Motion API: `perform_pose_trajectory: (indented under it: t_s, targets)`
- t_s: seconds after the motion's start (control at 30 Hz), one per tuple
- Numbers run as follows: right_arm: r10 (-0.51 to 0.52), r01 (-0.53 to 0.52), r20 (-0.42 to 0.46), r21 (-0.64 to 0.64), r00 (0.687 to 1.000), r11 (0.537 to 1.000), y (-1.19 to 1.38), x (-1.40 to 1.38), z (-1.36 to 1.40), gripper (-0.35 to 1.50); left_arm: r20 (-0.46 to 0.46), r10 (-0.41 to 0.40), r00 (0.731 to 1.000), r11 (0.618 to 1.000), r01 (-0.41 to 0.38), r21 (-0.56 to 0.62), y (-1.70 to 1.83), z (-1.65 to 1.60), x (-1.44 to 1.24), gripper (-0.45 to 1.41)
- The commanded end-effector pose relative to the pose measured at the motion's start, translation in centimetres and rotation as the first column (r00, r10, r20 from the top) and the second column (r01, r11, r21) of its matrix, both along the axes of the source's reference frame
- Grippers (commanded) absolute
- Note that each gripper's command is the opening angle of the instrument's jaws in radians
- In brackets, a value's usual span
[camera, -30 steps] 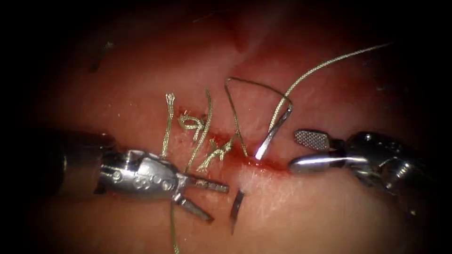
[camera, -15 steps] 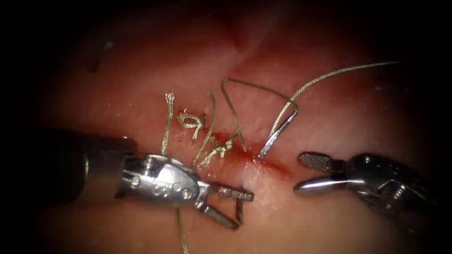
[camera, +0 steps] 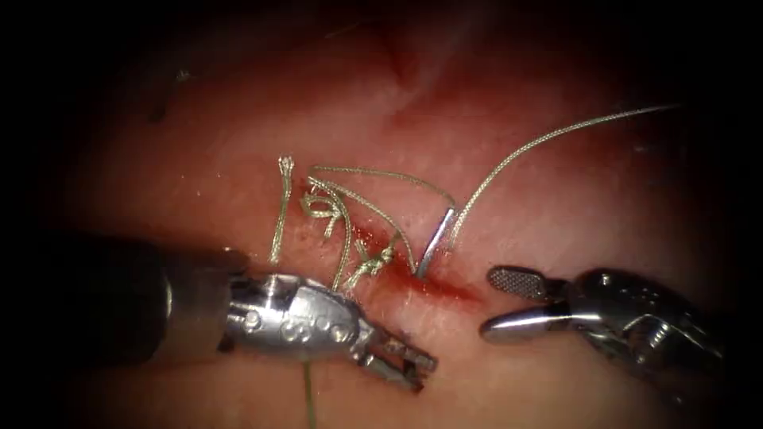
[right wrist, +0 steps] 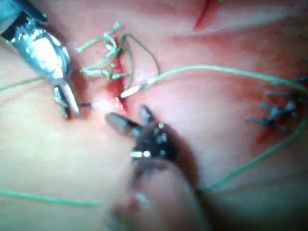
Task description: Wound Closure
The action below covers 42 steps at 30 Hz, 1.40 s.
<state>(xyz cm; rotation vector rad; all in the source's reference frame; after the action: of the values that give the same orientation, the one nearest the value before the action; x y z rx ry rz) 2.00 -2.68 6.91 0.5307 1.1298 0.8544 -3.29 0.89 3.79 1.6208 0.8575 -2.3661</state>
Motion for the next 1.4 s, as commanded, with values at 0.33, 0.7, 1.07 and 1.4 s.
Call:
perform_pose_trajectory:
  t_s: [0.33, 0.7, 1.07, 1.4]
  targets:
    - [-0.009, 0.009, -0.007, 0.007, 1.0, 1.0, -0.04, 0.08, 0.05, 1.04, 0.126, 0.022, 0.992, 0.896, -0.076, 0.438, -0.19, -1.13, 0.1, -0.45]
    - [-0.034, 0.035, -0.024, 0.02, 0.999, 0.999, -0.15, 0.18, 0.05, 1.03, 0.16, 0.043, 0.986, 0.872, -0.115, 0.476, -0.13, -1.86, 0.31, -0.45]
    - [-0.093, 0.095, 0.024, -0.06, 0.995, 0.994, -0.22, 0.25, -0.28, 0.84, 0.244, -0.223, 0.944, 0.974, 0.209, 0.084, 1.12, -2.11, 0.44, -0.45]
    - [-0.096, 0.113, 0.087, -0.217, 0.992, 0.97, -0.19, 0.58, -0.56, 0.76, 0.245, -0.328, 0.912, 0.933, 0.354, -0.069, 1.88, -2.32, 0.72, -0.45]
